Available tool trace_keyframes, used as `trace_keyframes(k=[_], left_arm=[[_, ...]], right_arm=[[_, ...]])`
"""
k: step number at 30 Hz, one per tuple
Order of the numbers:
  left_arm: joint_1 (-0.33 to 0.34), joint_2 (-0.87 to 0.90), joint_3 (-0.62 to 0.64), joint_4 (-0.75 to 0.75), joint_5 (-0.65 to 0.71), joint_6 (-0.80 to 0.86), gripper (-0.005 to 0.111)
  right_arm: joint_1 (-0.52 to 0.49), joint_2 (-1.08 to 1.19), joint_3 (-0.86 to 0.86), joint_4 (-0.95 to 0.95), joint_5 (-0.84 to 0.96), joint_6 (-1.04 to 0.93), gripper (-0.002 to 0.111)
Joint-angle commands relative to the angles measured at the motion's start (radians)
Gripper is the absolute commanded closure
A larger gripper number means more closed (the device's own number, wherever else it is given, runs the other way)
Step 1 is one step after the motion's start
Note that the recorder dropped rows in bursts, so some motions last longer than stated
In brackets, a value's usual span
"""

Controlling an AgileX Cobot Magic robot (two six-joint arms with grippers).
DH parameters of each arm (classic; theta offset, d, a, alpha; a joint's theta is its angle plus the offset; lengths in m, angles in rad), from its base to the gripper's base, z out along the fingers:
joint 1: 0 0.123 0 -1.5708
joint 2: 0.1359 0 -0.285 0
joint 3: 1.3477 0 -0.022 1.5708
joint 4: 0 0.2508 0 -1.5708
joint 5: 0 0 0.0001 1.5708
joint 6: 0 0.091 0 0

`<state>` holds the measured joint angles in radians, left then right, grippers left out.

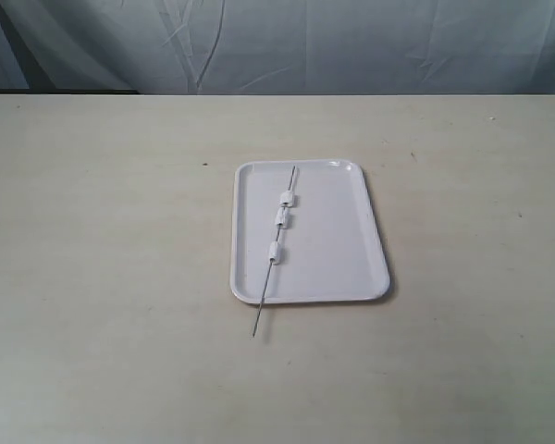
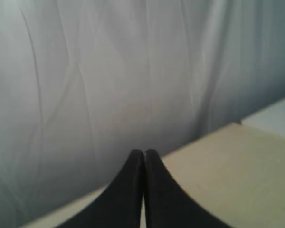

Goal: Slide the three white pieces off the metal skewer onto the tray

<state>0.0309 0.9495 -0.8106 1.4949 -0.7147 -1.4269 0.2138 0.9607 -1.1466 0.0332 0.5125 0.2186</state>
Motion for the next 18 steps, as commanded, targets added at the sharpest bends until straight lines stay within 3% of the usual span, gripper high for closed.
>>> trace_keyframes(k=[1,8,12,18], left_arm=[[-0.032,0.21,-0.018,0.122,-0.039,-0.136,0.101],[-0.16,0.488,-0.027,0.25,-0.023,-0.18,0.075],[-0.25,0.594,-0.033,0.25,-0.014,-0.31,0.073],[-0.393,0.694,-0.041,0.25,0.045,-0.375,0.073]], right_arm=[[0.029,0.215,-0.056,0.126,0.084,-0.092,0.109],[0.029,0.456,-0.058,0.359,0.09,-0.156,0.109],[0.029,0.561,-0.058,0.449,0.102,-0.206,0.109],[0.029,0.699,-0.058,0.698,0.118,-0.421,0.109]])
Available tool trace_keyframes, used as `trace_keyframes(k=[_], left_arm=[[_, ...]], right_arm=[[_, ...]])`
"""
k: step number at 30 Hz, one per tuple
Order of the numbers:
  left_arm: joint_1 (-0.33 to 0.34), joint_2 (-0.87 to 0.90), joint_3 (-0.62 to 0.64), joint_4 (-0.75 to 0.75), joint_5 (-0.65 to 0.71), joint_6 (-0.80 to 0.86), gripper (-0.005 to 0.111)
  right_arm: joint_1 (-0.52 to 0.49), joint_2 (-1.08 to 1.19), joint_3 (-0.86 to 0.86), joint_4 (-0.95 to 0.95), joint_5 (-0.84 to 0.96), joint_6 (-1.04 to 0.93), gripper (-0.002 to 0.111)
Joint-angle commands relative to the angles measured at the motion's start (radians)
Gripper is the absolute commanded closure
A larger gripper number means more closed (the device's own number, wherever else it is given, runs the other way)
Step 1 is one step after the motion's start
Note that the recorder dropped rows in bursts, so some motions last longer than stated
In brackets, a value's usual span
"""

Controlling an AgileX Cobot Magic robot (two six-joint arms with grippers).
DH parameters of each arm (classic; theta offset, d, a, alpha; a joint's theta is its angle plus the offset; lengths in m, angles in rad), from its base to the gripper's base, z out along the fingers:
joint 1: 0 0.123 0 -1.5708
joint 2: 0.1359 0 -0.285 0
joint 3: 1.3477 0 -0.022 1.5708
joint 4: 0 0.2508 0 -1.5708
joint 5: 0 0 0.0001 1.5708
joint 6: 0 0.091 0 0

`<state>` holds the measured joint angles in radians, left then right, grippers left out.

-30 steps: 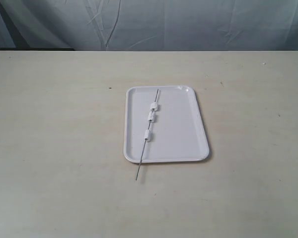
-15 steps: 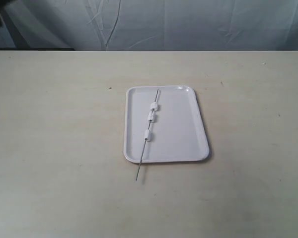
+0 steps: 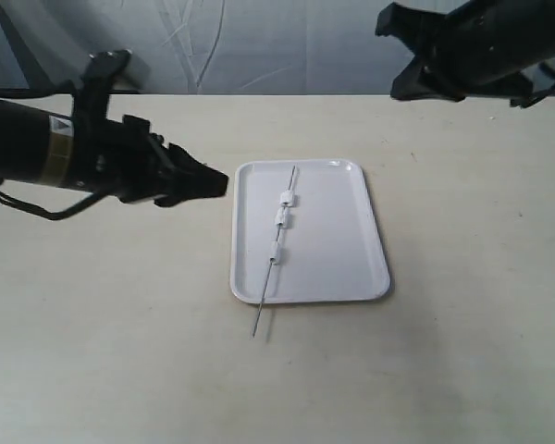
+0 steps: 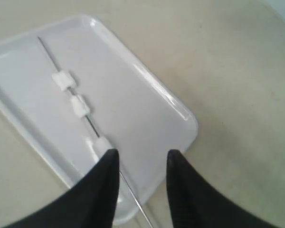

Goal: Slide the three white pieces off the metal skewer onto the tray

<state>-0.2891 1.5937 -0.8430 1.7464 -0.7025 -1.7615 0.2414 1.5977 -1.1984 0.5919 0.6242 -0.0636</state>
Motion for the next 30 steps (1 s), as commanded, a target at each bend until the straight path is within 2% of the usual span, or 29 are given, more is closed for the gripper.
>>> trace_keyframes(k=[1,6,18,30], left_arm=[[-0.085,0.06,-0.008,-0.002,0.033,-0.048,0.073],[-0.135,0.105,0.002,-0.002,0.036,-0.095,0.073],[-0.138,0.14,0.089,-0.002,0.053,-0.095,0.073],[-0.193,0.236,0.107,-0.002,0.054,-0.173,0.073]], right_arm=[[0.002,0.078,-0.006,0.173,0.009,-0.166,0.109],[0.002,0.141,-0.006,0.254,0.049,-0.232,0.109],[0.002,0.189,-0.006,0.284,0.062,-0.278,0.109],[0.029,0.211,-0.006,0.334,0.063,-0.304,0.109]])
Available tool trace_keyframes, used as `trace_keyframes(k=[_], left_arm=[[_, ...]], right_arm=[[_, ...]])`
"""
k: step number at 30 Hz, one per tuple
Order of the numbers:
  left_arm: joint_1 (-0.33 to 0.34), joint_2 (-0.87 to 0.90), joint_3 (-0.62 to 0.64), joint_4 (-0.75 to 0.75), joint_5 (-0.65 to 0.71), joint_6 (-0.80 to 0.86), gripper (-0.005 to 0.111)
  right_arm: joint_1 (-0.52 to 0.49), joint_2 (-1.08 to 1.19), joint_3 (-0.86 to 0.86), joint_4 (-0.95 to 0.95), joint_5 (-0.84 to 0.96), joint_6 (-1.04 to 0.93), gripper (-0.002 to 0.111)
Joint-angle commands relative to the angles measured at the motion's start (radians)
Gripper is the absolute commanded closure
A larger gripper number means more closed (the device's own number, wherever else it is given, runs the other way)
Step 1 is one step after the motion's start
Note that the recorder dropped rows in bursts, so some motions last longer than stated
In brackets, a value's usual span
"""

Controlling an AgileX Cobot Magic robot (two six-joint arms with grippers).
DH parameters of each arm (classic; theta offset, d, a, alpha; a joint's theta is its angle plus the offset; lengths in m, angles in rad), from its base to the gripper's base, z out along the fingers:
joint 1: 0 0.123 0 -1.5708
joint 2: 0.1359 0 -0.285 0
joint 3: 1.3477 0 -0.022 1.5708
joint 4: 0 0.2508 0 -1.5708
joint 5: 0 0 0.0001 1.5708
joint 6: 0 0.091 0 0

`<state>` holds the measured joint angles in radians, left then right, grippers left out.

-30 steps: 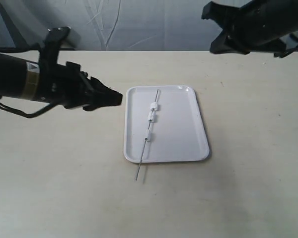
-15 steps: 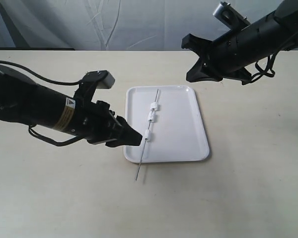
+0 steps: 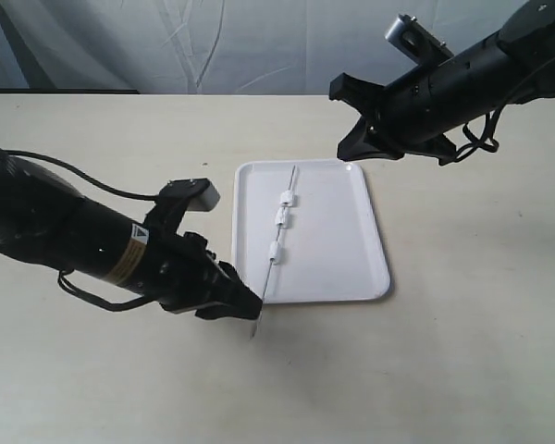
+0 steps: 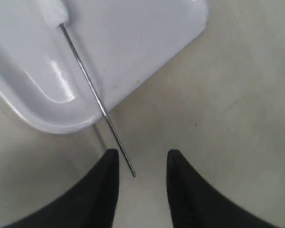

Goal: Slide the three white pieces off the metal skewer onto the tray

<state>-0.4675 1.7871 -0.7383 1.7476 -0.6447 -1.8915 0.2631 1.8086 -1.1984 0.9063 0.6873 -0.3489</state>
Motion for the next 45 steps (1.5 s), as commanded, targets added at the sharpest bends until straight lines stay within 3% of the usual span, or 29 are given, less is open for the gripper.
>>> trace_keyframes(k=[1,16,45], left_arm=[[-0.014,0.049,0.002,-0.003,-0.01,-0.045,0.073],[-0.014,0.115,-0.054,-0.003,-0.046,-0.166,0.073],[-0.014,0.132,-0.055,-0.056,0.0,-0.165,0.075]], right_arm=[[0.007,0.0,-0.006,0.019,0.0,-0.018,0.109],[0.007,0.0,-0.006,0.019,0.015,-0.021,0.109],[0.007,0.0,-0.006,0.019,0.017,-0.021,0.109]])
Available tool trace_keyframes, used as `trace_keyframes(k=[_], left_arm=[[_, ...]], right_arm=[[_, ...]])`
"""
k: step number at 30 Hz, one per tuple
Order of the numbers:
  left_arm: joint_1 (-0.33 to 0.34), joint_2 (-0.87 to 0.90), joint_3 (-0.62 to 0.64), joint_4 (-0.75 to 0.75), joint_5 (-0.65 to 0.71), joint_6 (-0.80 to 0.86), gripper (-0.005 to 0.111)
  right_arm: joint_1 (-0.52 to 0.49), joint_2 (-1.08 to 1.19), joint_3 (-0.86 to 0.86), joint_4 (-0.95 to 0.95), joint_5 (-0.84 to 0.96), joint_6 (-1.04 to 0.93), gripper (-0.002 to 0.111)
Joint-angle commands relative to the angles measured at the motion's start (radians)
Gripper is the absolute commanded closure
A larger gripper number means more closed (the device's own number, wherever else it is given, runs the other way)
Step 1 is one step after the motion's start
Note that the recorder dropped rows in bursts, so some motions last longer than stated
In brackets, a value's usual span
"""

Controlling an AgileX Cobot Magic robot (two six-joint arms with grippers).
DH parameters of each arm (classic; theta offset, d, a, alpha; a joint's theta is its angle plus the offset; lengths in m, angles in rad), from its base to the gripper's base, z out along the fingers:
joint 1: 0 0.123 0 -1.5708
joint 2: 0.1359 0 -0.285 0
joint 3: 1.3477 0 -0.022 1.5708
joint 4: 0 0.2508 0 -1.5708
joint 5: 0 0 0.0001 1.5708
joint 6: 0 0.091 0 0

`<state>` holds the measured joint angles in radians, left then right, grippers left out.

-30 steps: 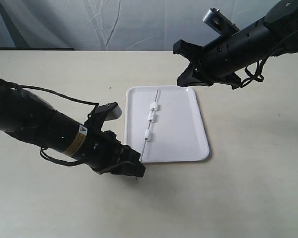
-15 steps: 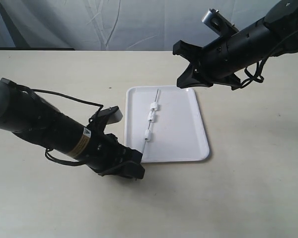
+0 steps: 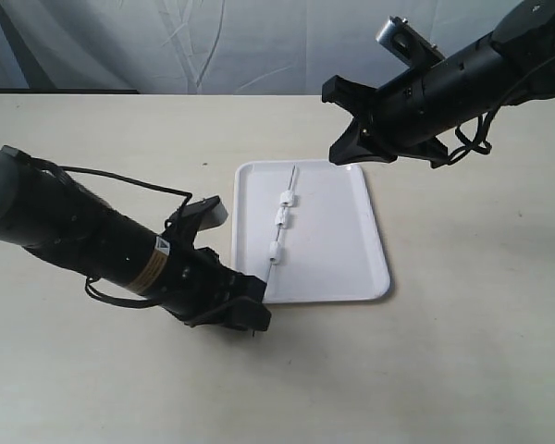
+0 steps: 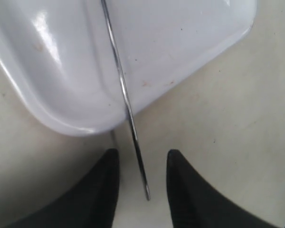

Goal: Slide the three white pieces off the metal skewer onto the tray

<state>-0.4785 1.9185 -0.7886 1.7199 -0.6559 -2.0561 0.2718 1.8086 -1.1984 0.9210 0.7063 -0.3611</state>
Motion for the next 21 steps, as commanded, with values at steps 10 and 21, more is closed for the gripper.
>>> trace_keyframes(k=[10,21], left_arm=[[-0.043,0.089,-0.021,-0.058,0.016,0.014,0.082],[-0.043,0.093,-0.051,-0.109,0.015,0.016,0.082]], right_arm=[[-0.002,0.0,-0.006,0.011,0.001,-0.009,0.109],[-0.002,0.0,-0.006,0.011,0.002,-0.009,0.109]])
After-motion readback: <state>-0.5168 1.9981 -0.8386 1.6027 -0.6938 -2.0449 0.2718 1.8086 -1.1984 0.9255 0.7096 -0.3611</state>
